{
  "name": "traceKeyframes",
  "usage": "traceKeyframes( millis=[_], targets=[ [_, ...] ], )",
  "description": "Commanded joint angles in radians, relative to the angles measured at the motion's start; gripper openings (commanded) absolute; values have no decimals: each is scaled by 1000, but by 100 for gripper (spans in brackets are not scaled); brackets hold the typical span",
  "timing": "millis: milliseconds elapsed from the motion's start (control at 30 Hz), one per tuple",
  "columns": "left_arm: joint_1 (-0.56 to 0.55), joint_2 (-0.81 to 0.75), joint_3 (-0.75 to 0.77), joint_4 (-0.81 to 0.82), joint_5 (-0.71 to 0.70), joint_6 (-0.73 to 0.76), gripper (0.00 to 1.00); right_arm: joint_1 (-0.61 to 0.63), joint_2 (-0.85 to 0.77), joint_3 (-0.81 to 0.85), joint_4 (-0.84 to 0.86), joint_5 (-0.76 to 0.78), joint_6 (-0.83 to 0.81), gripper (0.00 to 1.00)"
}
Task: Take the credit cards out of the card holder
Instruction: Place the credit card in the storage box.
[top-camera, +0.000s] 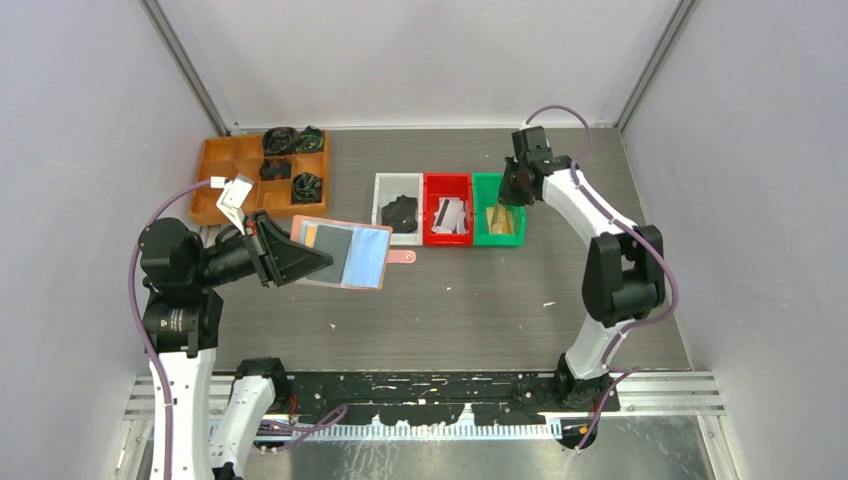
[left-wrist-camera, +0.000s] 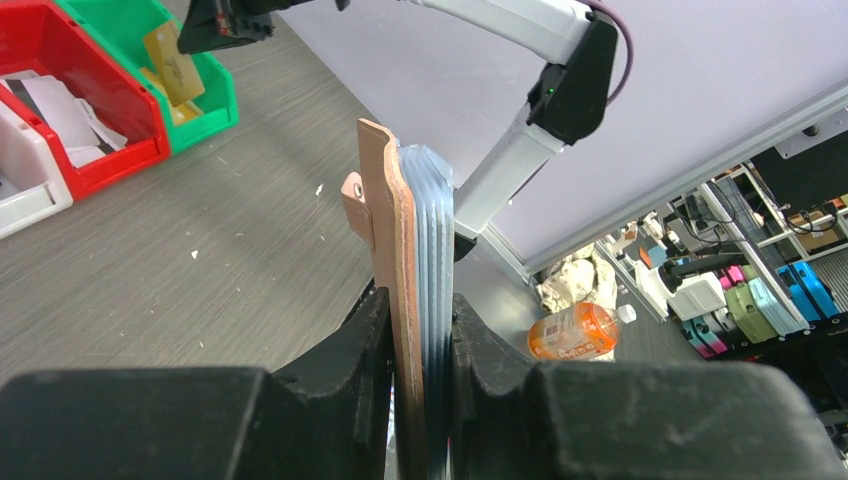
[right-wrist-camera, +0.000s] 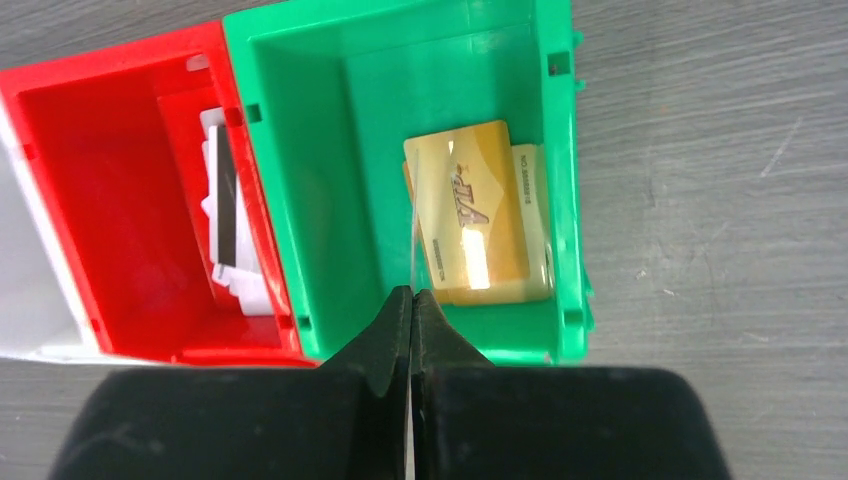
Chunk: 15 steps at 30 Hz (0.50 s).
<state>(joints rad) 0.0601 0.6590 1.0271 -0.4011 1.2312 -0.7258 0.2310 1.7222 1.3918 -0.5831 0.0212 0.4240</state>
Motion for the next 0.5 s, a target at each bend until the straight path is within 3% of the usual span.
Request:
traceKeyframes(
  millis=[0, 233, 467],
  targets=[
    [3, -12, 38, 49, 9, 2, 15, -3, 59, 98, 51, -39, -15, 1],
    [3, -12, 46, 48, 15, 2, 15, -3, 112, 101, 49, -64, -7, 1],
    [3, -12, 64, 40, 19, 3, 14, -2, 80, 110, 7, 13, -12, 37]
  ],
)
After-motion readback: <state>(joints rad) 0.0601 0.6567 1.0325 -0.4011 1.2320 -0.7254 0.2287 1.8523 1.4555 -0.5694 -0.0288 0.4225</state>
